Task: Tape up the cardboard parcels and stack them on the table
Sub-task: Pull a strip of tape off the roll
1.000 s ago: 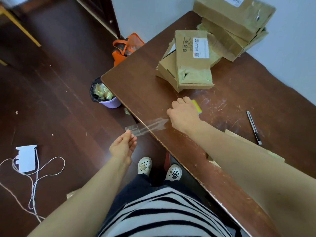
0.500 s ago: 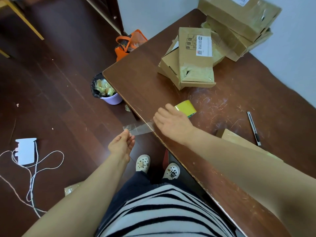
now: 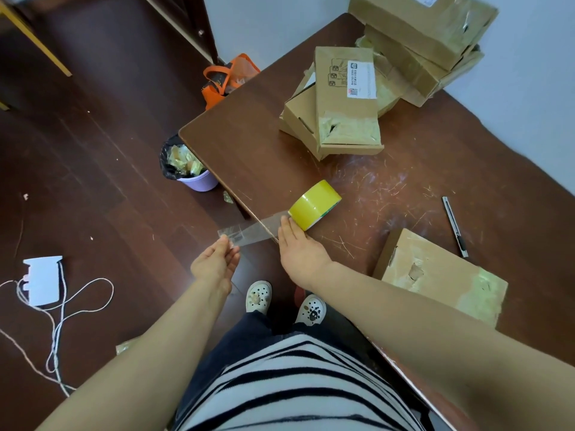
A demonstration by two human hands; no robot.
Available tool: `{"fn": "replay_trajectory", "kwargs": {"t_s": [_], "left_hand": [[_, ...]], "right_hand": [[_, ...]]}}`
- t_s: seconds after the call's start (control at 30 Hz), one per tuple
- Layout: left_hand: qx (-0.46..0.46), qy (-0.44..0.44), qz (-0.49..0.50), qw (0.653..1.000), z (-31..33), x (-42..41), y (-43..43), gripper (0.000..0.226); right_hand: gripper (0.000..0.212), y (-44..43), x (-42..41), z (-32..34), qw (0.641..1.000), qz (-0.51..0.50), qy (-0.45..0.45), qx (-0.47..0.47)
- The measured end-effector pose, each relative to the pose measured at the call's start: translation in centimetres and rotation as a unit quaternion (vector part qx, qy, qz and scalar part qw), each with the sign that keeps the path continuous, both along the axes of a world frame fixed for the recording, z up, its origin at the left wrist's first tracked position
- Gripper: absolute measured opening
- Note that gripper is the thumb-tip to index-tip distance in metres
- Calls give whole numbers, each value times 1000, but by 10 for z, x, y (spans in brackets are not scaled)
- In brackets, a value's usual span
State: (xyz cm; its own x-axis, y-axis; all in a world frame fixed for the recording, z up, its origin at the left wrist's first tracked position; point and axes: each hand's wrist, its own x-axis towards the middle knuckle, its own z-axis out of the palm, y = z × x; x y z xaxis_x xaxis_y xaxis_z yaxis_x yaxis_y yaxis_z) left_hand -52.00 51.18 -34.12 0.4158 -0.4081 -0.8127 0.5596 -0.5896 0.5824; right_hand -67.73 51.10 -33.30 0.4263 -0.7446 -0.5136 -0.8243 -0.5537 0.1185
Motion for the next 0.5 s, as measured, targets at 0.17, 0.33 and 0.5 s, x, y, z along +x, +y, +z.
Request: {"fn": "replay_trajectory", "kwargs": {"t_s": [0.17,0.33,0.5], "left_hand": [[5,-4,-6,1000,-3,1,1,14],[32,7,-9,999,-10,-3,-7,19],[37,-17,-9,999,-11,-15,-13,23]], "right_hand": [[43,-10,-6,29,978,-77,-176,77],[24,-6,-62,57,899,-290,-325,-47],[26,-17,-164,46,766,-536,-309,-174]]}}
